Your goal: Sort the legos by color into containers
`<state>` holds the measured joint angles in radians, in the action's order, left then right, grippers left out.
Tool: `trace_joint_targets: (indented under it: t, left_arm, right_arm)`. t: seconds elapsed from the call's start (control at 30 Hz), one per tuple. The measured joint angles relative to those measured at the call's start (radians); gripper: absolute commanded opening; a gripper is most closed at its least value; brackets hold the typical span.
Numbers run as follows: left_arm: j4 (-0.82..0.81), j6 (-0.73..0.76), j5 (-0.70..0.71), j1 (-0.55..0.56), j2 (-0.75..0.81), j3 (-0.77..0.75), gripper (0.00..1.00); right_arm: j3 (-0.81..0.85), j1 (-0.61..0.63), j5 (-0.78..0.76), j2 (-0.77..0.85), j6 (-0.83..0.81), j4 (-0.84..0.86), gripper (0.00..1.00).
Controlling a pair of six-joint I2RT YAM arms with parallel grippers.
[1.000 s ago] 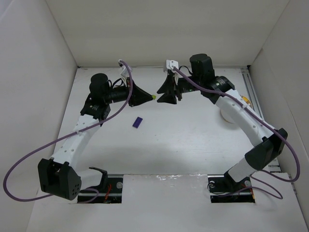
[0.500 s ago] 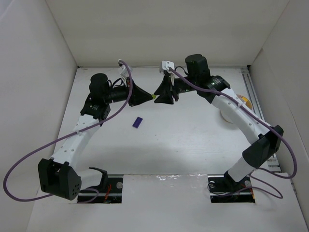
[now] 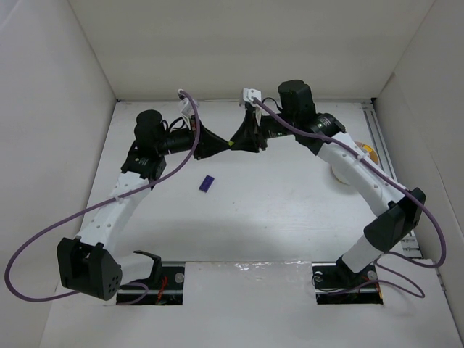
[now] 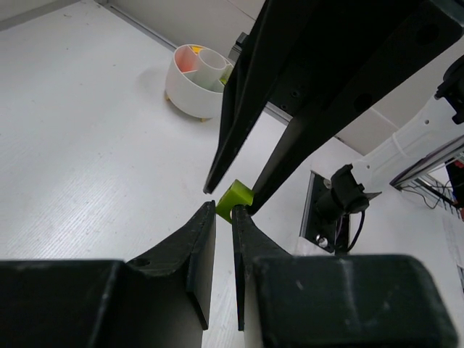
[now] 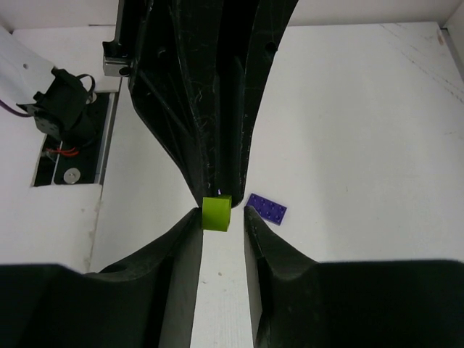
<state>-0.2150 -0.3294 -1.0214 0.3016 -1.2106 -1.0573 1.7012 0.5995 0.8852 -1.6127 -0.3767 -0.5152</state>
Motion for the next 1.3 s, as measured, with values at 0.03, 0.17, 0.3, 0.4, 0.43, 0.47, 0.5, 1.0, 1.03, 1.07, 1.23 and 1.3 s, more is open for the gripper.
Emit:
trace_joint_targets:
  t: [0.03,0.17,0.3,0.4,0.43,0.47,0.5,1.0,1.03,1.07,1.23,1.3]
  left_arm:
    - [-0.002,0.000,0.001,0.000,0.000,0.000,0.00]
    - [-0.004,0.009,0.006,-0.001,0.000,0.000,0.07]
    - [-0.003,0.017,0.009,-0.001,0.000,0.000,0.27]
    - [0.002,0.038,0.024,-0.006,-0.002,0.001,0.47]
    - [0.006,0.042,0.031,-0.009,-0.003,0.002,0.56]
    - [0.010,0.051,0.038,-0.012,-0.003,0.002,0.58]
    - [0.015,0.060,0.042,-0.015,-0.003,0.003,0.60]
    - [0.042,0.227,-0.042,0.000,0.144,0.158,0.68]
    - [0.050,0.248,-0.043,0.000,0.148,0.158,0.68]
    - [0.059,0.267,-0.044,0.000,0.150,0.158,0.68]
    - [0.117,0.345,-0.005,0.001,0.144,0.158,0.68]
    - [0.134,0.365,0.010,0.000,0.134,0.156,0.68]
  right_arm:
    - [0.001,0.002,-0.001,0.000,0.003,0.002,0.29]
    - [0.001,0.005,-0.006,-0.002,0.017,0.004,0.16]
    - [0.002,0.005,-0.006,-0.004,0.024,0.007,0.06]
    - [0.002,0.004,-0.002,-0.003,0.033,0.007,0.05]
    - [0.002,0.004,-0.001,-0.002,0.035,0.006,0.03]
    - [0.001,0.004,0.000,-0.001,0.037,0.006,0.03]
    - [0.000,0.004,0.001,0.002,0.038,0.004,0.03]
    - [-0.234,-0.310,-0.085,0.167,-0.021,-0.073,0.00]
    - [-0.235,-0.348,-0.091,0.174,-0.040,-0.101,0.00]
    - [-0.237,-0.383,-0.096,0.180,-0.062,-0.131,0.00]
    - [-0.312,-0.587,-0.146,0.260,-0.183,-0.296,0.00]
    - [-0.361,-0.678,-0.184,0.304,-0.218,-0.348,0.00]
